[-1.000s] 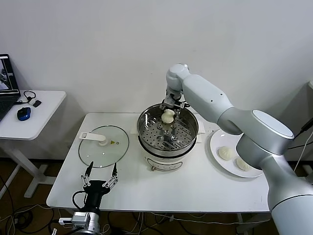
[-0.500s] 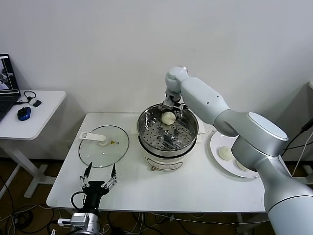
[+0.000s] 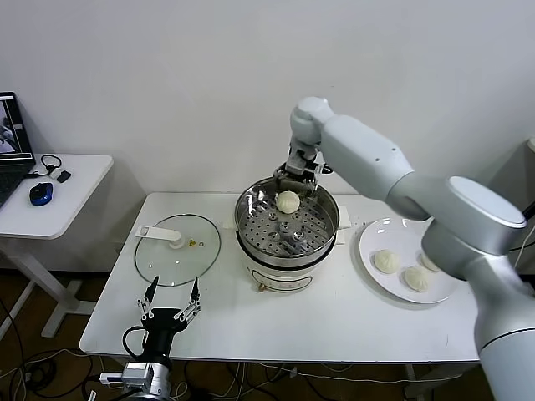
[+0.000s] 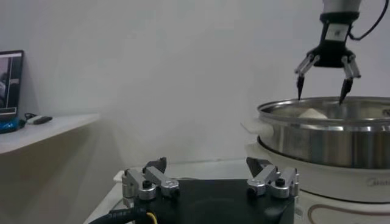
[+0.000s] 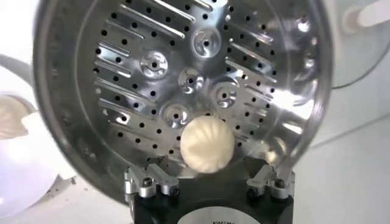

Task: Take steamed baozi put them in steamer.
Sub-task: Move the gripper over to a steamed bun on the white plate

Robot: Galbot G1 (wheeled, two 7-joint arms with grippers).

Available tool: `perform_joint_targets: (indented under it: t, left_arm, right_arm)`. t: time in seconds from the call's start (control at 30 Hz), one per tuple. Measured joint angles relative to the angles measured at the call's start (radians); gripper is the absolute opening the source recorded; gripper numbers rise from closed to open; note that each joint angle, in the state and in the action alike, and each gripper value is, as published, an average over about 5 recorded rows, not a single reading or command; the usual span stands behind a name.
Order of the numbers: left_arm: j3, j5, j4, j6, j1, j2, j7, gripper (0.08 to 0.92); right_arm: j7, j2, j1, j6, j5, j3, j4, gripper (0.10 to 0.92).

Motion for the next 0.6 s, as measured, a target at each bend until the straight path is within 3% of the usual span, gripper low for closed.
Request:
perform_joint_targets:
  t: [0.37, 0.6]
  left_arm:
    - [0.012, -0.002, 0.0, -0.004, 0.002, -0.001, 0.0, 0.823]
    - [0.015, -0.003, 0.003, -0.005, -0.001, -0.001, 0.001, 0.823]
  right_arm:
    - [0.007, -0.235, 0.078, -0.262, 0.369, -0.143, 0.082, 0.823]
    - [0.005, -0.4, 0.052, -0.408, 0.504, -0.185, 0.125, 0.823]
